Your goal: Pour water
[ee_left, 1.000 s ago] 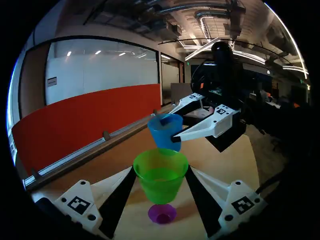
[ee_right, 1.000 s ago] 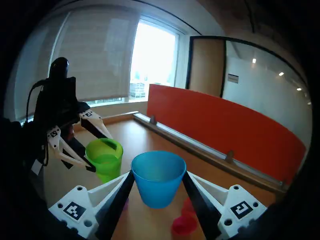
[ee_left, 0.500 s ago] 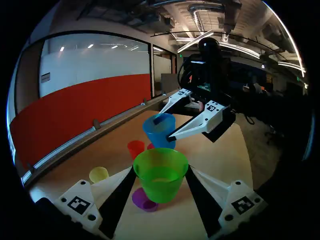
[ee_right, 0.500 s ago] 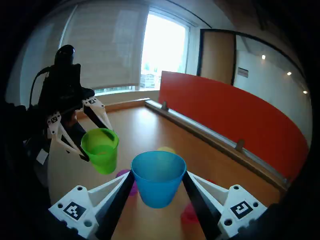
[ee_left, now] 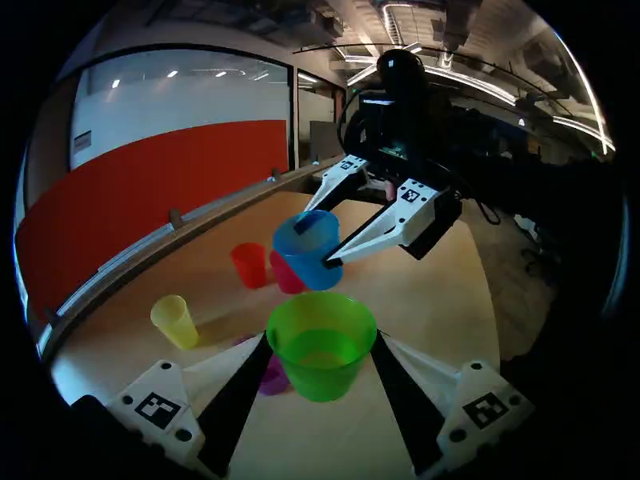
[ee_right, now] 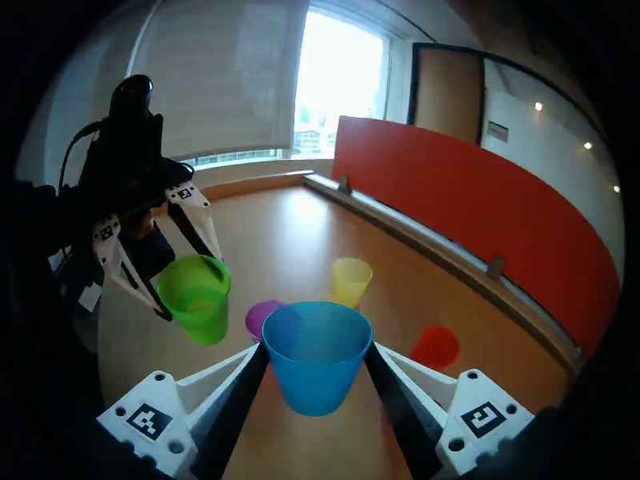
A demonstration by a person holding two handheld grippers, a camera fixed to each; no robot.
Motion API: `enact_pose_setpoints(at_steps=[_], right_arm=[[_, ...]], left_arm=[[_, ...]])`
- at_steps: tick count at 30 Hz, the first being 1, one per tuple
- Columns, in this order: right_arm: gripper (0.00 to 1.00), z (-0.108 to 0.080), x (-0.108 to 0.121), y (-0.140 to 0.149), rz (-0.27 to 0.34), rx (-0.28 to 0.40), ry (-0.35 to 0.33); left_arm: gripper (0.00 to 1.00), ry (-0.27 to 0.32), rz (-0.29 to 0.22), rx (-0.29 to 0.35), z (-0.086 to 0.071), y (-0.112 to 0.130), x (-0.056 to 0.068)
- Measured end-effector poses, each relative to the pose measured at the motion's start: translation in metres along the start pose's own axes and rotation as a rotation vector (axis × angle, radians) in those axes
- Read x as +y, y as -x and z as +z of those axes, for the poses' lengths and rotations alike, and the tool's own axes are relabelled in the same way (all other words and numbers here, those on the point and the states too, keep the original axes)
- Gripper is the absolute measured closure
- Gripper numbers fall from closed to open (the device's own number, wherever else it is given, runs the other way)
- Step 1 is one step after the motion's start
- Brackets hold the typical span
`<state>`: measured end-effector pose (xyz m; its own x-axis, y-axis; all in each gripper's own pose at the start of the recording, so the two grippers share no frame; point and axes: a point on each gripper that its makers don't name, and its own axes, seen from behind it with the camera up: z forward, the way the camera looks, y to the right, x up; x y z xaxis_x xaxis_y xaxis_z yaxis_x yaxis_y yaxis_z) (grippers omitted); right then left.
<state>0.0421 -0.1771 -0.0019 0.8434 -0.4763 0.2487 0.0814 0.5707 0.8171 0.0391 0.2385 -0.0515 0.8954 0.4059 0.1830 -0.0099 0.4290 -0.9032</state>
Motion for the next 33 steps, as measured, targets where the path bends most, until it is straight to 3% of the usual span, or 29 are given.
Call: enact_pose_setpoints(at_steps=[6, 15, 33], right_arm=[[0.1, 0.004, -0.011, 0.023, 0.005, -0.04, -0.027], [0.1, 0.01, -0.024, 0.051, -0.012, -0.099, -0.061], [0.1, 0.017, -0.039, 0.088, -0.062, -0.18, -0.096]], left_arm=[[0.14, 0.029, -0.014, -0.031, 0.005, 0.022, 0.016], [0.14, 0.05, 0.004, -0.082, 0.014, 0.048, 0.029], [0.14, 0.078, 0.0, -0.136, 0.03, 0.079, 0.045]])
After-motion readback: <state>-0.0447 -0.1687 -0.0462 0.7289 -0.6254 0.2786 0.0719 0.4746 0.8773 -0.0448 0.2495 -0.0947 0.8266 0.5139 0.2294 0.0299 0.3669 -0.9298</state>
